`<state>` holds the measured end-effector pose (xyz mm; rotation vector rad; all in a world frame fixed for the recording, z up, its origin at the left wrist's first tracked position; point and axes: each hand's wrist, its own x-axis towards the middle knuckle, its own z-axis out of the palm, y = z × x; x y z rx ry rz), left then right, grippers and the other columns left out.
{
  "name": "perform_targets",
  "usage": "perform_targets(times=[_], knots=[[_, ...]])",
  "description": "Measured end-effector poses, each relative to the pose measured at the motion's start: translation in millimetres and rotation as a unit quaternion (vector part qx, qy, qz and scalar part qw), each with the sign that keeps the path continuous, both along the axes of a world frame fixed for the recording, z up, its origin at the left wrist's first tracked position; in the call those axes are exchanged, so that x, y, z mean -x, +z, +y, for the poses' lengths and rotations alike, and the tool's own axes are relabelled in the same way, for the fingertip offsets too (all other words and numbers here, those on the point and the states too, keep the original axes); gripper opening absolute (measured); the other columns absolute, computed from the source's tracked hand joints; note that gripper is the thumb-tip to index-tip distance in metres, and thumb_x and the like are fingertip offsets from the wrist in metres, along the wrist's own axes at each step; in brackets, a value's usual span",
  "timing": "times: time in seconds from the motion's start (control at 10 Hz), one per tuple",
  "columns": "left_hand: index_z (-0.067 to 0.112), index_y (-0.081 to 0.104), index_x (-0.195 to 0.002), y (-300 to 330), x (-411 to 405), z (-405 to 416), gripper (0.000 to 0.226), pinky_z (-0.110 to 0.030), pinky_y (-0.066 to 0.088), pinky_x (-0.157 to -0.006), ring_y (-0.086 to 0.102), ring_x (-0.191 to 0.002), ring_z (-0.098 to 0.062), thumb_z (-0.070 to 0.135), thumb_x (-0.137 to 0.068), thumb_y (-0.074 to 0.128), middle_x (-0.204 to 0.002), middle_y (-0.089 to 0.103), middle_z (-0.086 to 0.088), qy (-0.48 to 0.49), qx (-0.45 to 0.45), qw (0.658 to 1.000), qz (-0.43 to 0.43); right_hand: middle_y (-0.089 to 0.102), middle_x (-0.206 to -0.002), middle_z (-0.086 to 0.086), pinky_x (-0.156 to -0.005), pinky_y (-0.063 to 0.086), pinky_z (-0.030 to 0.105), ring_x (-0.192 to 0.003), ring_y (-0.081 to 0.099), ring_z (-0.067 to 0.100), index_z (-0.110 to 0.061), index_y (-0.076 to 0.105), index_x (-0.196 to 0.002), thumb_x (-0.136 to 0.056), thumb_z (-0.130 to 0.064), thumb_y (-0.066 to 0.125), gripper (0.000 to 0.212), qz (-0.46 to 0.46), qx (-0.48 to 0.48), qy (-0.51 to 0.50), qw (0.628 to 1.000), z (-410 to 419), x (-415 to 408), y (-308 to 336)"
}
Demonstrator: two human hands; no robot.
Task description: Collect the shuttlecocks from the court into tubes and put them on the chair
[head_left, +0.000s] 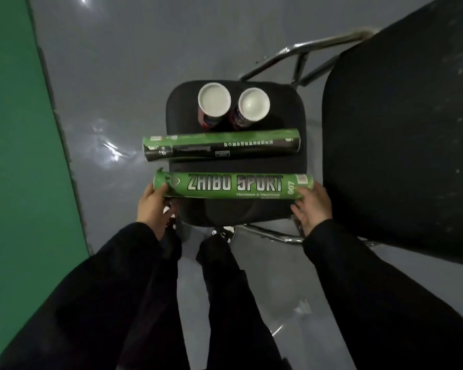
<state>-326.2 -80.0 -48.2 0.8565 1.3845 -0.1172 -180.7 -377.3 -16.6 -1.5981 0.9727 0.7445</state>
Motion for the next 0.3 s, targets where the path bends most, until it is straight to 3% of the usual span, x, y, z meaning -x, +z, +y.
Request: perform_targets(times=[0.1, 0.2, 0.3], knots=[[0.017, 0.064, -0.13, -15.3, 5.3, -2.0, 0.026, -0.034, 0.057, -0.083, 0.069, -0.106, -0.025, 0.019, -0.107, 0.052, -0.126, 0.07, -0.014, -0.086, -0.035, 0.995, 0.025, 0.068, -0.119, -0.003, -0.076, 0.054, 0.026, -0.097, 0.066, 0.011, -0.034, 0.062, -0.128, -0.09, -0.019, 0.065, 0.041, -0.022, 0.023, 0.032, 0.999, -3.5, 2.4, -7.1], [0.016, 0.059, -0.138, -5.1, 2.2, -1.3, 0.032, -0.029, 0.058, -0.081, 0.068, -0.097, -0.017, 0.022, -0.107, 0.054, -0.125, 0.068, -0.007, -0.107, -0.05, 0.992, 0.044, 0.071, -0.117, 0.002, -0.095, 0.055, 0.042, -0.108, 0.068, 0.022, -0.062, 0.066, -0.098, -0.076, -0.025, 0.066, 0.043, -0.048, 0.062, 0.058, 0.995, -10.2, 9.9, -11.7], [0.014, 0.05, -0.148, 11.5, 2.3, 5.2, 0.047, -0.041, 0.057, -0.099, 0.063, -0.112, -0.023, 0.025, -0.104, 0.058, -0.135, 0.061, -0.01, -0.114, -0.083, 0.984, 0.104, 0.068, -0.095, 0.001, -0.083, 0.052, 0.042, -0.091, 0.065, 0.02, -0.056, 0.069, -0.098, -0.073, -0.025, 0.065, 0.04, -0.072, 0.066, 0.065, 0.993, -3.5, 16.7, 6.9]])
